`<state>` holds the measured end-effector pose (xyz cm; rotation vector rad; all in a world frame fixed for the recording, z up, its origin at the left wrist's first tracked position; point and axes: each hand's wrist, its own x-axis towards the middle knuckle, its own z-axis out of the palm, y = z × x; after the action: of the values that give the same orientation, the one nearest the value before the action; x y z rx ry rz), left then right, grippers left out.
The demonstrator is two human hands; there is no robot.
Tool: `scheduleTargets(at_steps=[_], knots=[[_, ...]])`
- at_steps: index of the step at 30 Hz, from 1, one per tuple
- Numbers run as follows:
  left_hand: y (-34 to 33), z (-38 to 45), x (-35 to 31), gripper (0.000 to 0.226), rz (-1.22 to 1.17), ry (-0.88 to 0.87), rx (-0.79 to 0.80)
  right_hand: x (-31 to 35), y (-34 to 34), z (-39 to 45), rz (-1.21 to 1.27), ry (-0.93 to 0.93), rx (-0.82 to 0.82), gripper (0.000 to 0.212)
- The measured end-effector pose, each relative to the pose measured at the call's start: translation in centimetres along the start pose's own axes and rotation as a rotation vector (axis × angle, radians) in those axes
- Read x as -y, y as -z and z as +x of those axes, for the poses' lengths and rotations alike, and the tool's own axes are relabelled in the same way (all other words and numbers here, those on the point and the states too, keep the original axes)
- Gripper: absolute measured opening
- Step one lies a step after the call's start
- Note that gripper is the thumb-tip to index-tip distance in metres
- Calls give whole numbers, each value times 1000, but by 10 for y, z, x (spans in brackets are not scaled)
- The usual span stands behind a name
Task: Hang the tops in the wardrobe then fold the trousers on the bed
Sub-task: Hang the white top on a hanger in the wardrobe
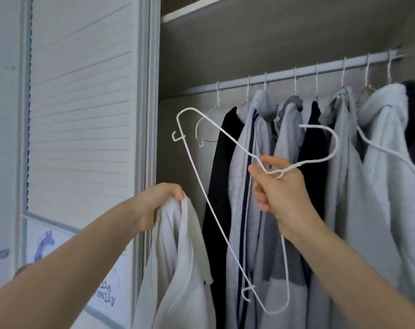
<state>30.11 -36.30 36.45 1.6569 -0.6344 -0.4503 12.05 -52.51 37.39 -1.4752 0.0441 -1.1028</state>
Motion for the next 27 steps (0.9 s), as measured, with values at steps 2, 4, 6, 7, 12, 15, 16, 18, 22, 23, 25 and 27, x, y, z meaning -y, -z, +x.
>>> scheduleTargets(at_steps=[2, 4, 6, 7, 12, 15, 16, 18, 22, 23, 25, 27], knots=[[-6, -10, 7, 32, 94, -36, -54, -2, 17, -24, -10, -8, 81, 4], [-15, -20, 16, 37, 196, -83, -129, 0, 35, -51, -14, -70, 133, 9], [-21, -24, 23, 27, 274, -173, -167, 8, 53, -74, 23, -192, 211, 20], [-26, -27, 25, 24, 306, -228, -165, 14, 62, -87, 41, -263, 257, 23], [-50, -37, 33, 19, 287, -362, -151, 35, 96, -135, -17, -419, 349, 28], [-64, -45, 33, 27, 186, -321, 5, 39, 114, -155, -222, -432, 270, 29], [-68, -45, 32, 30, 210, -320, 24, 40, 117, -157, -268, -428, 237, 30], [-85, -46, 30, 37, 391, -402, 7, 41, 123, -159, -305, -428, 189, 30], [-129, -53, 28, 33, 884, -627, -50, 45, 123, -150, -357, -452, 161, 29], [-138, -57, 29, 31, 1001, -675, -72, 45, 125, -148, -376, -462, 156, 29], [-156, -66, 31, 26, 1122, -761, -139, 41, 128, -143, -427, -460, 141, 28], [-179, -77, 30, 26, 1095, -834, -183, 32, 127, -140, -501, -466, 125, 27]])
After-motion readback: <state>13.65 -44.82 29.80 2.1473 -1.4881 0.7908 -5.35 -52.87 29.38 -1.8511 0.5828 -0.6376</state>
